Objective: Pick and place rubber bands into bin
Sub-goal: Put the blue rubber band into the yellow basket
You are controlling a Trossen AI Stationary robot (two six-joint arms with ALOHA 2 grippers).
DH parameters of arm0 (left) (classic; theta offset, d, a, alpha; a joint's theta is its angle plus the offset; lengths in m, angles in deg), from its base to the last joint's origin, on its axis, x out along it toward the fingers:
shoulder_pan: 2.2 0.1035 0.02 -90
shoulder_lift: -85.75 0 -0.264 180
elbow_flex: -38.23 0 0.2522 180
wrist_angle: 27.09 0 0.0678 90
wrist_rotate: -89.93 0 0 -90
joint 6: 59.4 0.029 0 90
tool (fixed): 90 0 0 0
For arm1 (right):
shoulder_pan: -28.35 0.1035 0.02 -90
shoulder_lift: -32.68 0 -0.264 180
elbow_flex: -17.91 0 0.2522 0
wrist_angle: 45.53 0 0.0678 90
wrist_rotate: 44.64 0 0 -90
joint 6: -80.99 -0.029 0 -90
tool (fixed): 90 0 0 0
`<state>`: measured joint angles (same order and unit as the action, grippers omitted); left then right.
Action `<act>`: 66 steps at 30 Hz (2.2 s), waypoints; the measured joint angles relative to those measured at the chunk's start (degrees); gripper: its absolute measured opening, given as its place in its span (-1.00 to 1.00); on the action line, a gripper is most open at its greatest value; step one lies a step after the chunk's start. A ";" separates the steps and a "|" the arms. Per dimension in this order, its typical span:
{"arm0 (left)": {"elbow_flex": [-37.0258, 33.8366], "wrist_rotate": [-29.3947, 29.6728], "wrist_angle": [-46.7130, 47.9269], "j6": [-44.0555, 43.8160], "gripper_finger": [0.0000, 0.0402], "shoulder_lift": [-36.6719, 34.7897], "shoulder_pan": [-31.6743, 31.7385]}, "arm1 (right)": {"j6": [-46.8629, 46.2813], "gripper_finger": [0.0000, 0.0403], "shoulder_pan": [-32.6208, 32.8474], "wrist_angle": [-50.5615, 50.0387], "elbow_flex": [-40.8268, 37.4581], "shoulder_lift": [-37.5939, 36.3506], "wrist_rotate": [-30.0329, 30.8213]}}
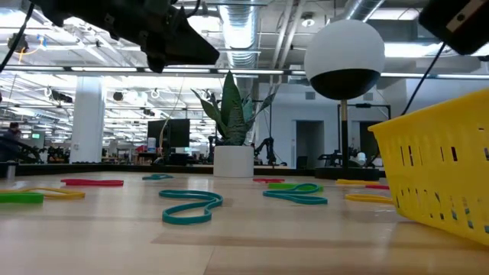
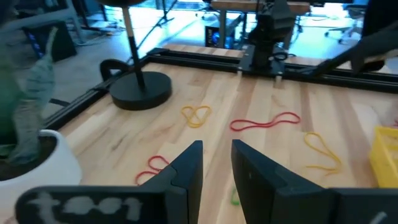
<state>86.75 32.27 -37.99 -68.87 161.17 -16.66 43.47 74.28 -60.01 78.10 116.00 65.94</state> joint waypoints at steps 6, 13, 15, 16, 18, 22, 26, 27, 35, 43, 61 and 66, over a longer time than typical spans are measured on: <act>0.00 -2.10 2.91 0.61 -0.63 0.00 0.07 | -1.39 -0.96 -2.42 0.27 0.01 5.97 -2.81; 0.00 -2.13 5.22 -4.94 -0.63 0.02 0.07 | -0.95 -0.72 -3.51 2.94 0.01 10.04 -8.46; 0.00 -2.96 5.21 -5.58 -0.63 0.02 0.07 | -1.05 -0.65 -3.90 3.79 0.06 10.11 -9.28; 0.00 -3.56 5.11 -5.63 -0.63 0.02 0.07 | -1.07 -0.62 -4.12 3.77 0.30 10.11 -9.34; 0.00 -5.29 5.13 -5.68 -0.63 0.02 0.07 | -0.45 -0.56 -4.61 3.75 1.20 10.11 -9.41; 0.00 -8.39 5.34 -5.94 -0.63 0.20 -0.04 | 3.80 -0.49 -4.86 2.70 4.33 10.08 -10.30; 0.01 -11.84 4.31 -5.94 -0.63 2.09 -0.87 | 5.77 -0.46 -5.42 -5.25 8.39 10.05 -9.51; 0.04 -12.68 3.87 -5.95 -0.63 3.03 -1.03 | 6.00 -0.46 -5.67 -7.71 9.44 10.05 -8.49; 0.02 -20.84 -1.91 -7.62 -0.63 15.36 -2.44 | 6.10 -0.51 -7.81 -20.29 13.18 10.01 -2.49; 5.73 -29.77 -5.29 -4.27 -0.63 26.99 -2.31 | 6.08 -0.52 -8.18 -20.70 13.21 10.01 -2.55; 15.65 -31.45 16.75 -1.73 -0.63 31.52 -4.79 | 5.47 -0.52 -7.79 -22.44 13.23 10.01 -2.70; 15.80 -27.68 20.38 -1.63 -0.76 31.34 -5.14 | 4.93 -0.52 -7.48 -22.48 13.23 10.01 -2.55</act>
<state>102.55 4.60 -17.60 -70.51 192.51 -21.81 48.40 66.80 -82.49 91.32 126.00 63.39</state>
